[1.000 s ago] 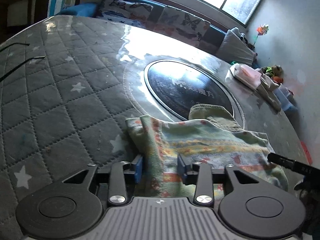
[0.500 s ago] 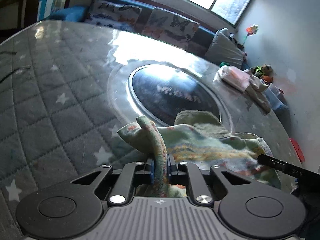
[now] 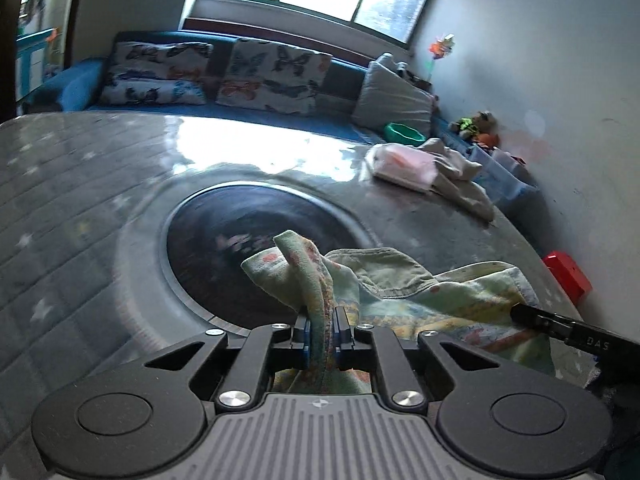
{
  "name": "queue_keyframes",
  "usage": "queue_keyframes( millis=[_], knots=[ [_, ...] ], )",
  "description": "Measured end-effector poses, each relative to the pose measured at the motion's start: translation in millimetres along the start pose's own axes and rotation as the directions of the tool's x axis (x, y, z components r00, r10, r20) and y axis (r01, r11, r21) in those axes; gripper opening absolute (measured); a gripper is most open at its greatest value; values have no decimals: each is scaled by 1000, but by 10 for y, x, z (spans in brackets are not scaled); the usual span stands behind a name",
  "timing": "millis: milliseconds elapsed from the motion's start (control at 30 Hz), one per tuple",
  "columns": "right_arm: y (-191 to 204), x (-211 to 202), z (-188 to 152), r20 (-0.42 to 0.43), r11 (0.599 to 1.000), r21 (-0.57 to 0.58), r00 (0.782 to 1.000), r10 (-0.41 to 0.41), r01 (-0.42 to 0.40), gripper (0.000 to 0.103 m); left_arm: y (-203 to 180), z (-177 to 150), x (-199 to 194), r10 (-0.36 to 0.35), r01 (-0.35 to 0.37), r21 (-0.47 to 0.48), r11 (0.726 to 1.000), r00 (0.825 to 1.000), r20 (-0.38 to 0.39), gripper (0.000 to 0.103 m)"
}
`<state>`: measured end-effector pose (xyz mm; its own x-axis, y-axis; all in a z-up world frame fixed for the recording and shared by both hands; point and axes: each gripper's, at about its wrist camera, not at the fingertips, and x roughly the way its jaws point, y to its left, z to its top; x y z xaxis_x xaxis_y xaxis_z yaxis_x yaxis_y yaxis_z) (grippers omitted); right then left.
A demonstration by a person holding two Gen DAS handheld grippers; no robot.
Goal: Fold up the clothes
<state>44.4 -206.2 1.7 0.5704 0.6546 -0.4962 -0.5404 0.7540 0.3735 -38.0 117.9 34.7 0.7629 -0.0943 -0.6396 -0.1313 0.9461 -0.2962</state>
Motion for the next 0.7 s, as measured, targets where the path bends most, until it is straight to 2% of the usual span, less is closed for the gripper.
queue_keyframes(
  millis=[333,533,700],
  knots=[
    [-450,-336,382,105,990,33,985,-140,137,8,-638,441,580,-79,81,115,990,997,-21,11],
    [-748,-471,565,134,973,52,964,-229,224,8,-974,631,856,-121,125,156,980,992,-33,11],
    [-928,-519,588,143,960,73,950,-278,270,8,-1203,682,1072,-140,147,186,971,989,-53,11]
  ],
)
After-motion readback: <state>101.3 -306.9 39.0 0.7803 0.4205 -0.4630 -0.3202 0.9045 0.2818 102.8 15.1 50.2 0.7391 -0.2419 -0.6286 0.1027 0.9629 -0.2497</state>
